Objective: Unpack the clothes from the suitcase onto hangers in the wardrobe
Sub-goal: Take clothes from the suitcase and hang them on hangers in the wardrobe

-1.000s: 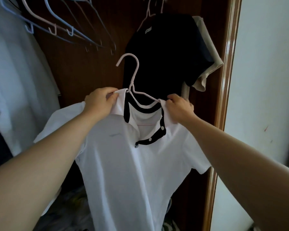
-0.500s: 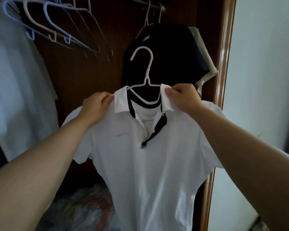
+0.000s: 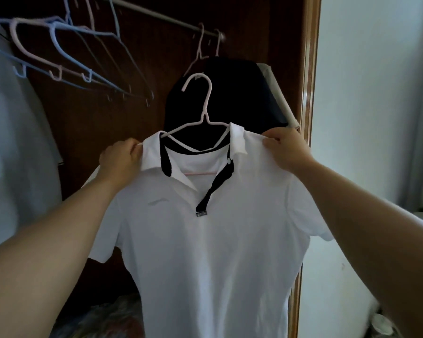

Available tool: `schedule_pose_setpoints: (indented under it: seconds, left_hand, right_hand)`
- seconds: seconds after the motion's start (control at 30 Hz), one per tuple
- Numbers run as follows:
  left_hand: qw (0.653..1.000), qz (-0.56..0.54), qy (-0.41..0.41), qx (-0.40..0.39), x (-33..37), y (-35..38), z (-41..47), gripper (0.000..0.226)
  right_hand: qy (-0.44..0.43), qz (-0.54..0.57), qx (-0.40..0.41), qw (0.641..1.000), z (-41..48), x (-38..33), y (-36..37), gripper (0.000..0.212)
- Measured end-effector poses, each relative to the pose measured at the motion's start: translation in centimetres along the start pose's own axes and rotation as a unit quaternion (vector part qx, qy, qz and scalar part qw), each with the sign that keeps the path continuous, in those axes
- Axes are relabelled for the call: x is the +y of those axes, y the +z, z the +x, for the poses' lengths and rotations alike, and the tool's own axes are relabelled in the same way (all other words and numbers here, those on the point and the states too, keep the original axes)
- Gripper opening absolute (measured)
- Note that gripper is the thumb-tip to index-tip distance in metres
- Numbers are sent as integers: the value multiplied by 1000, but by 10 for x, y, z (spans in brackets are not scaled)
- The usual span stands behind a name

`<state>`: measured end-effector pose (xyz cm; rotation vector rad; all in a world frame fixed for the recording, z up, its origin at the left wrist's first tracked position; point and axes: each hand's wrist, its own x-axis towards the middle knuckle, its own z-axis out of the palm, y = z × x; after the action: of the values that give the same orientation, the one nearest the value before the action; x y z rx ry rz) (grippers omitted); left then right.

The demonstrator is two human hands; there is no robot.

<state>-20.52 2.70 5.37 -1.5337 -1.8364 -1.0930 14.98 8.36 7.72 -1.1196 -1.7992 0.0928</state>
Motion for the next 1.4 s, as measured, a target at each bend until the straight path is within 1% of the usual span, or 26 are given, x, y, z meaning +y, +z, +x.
schedule_pose_setpoints:
  seconds: [0.07, 0.13, 0.2, 0.23, 0.3, 0.33, 0.47, 0.57, 0.67, 0.73, 0.87, 1.0, 1.13, 1.27, 1.4]
  left_hand:
    - [999, 38, -35, 0, 9, 6, 9, 36]
    - [998, 15, -59, -20, 19, 14, 21, 38]
    - [993, -96, -53, -35, 32, 23, 32, 44]
    - [983, -169, -59, -47, 42, 26, 34, 46]
    - [947, -299, -89, -76, 63, 32, 39, 49]
    - [931, -343, -94, -85, 73, 36, 43, 51]
    - [906, -402, -57, -118, 104, 51, 62, 54]
    - [912, -391, 9, -121, 112, 65, 83, 39]
    - [929, -355, 54, -90, 111, 73, 108, 33]
    - [942, -327, 46, -66, 106, 77, 127, 32]
    - [938, -337, 30, -75, 93, 84, 161, 34]
    - [941, -327, 21, -80, 85, 94, 176, 37]
    - [939, -334, 16, -85, 79, 105, 180, 38]
    - [937, -334, 14, -100, 76, 114, 176, 43]
    - [933, -342, 6, -111, 79, 120, 165, 42]
  right_hand:
    - [-2, -12, 36, 999, 5, -2, -2, 20]
    - [-3, -25, 75, 997, 12, -9, -6, 20]
    - [-17, -47, 108, 993, 25, -20, -9, 20]
    - [-22, -62, 123, 990, 32, -27, -11, 21]
    - [-30, -94, 153, 983, 48, -43, -15, 23]
    - [-35, -109, 166, 979, 58, -51, -17, 25]
    - [-41, -148, 211, 965, 100, -85, -20, 31]
    - [-30, -165, 226, 960, 133, -110, -18, 35]
    - [-30, -191, 229, 954, 160, -133, -15, 38]
    - [-36, -200, 234, 951, 177, -144, -10, 39]
    - [-39, -196, 232, 952, 206, -160, 3, 35]
    - [-51, -205, 229, 950, 224, -167, 21, 33]
    - [-61, -220, 214, 950, 234, -170, 39, 25]
    - [-63, -223, 213, 949, 236, -162, 46, 23]
    - [-54, -223, 191, 954, 228, -148, 47, 20]
